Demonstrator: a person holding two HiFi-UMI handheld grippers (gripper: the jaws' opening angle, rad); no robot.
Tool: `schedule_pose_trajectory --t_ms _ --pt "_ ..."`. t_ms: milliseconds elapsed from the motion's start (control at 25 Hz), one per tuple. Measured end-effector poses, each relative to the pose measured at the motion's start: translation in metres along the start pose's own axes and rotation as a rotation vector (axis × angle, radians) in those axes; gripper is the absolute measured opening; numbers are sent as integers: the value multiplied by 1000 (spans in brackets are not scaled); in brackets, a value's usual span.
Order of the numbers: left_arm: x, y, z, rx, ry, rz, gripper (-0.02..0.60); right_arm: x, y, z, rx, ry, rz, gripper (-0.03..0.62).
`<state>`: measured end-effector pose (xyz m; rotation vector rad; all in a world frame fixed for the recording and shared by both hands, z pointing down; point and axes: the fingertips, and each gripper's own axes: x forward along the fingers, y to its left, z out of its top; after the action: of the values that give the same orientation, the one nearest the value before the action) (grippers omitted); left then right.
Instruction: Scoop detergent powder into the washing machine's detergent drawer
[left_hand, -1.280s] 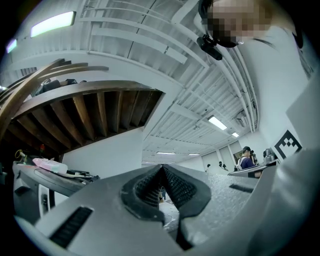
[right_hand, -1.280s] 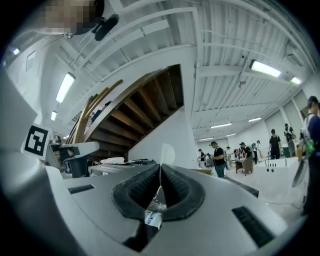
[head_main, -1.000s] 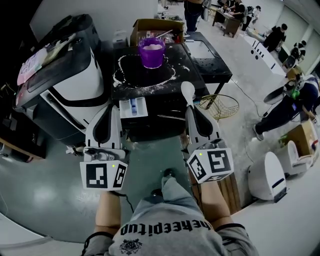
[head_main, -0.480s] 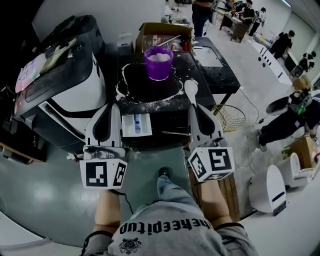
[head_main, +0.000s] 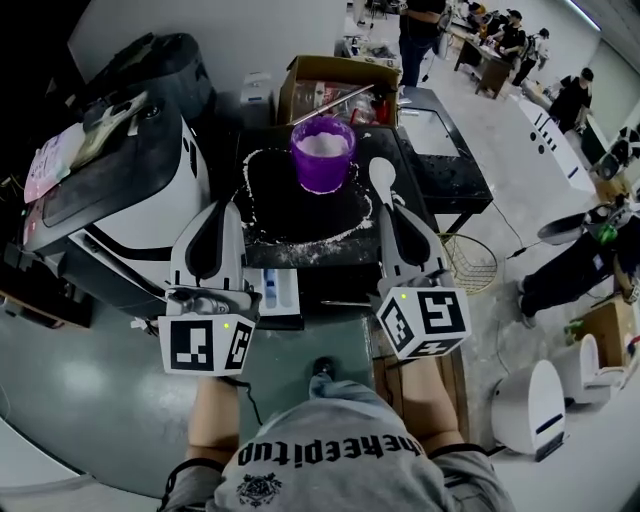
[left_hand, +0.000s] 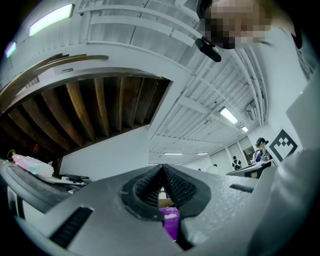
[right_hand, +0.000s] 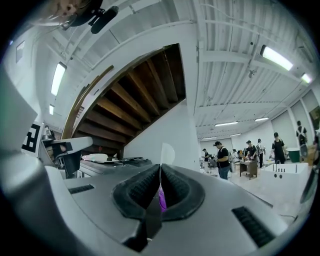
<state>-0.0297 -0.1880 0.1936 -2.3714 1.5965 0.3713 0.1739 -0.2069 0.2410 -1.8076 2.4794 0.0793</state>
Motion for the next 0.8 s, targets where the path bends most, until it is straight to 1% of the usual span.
schedule_pose_trajectory --t_ms 200,320,640,800 --pt "36 1 -11 -8 -9 9 3 33 -21 -1 15 1 33 8" --pt "52 -2 -16 2 -11 14 3 46 -33 -2 37 -4 57 8" --pt "76 1 -36 6 20 22 3 74 -48 -10 101 1 105 8" --pt "83 4 -47 5 34 18 3 84 -54 -17 123 14 98 8"
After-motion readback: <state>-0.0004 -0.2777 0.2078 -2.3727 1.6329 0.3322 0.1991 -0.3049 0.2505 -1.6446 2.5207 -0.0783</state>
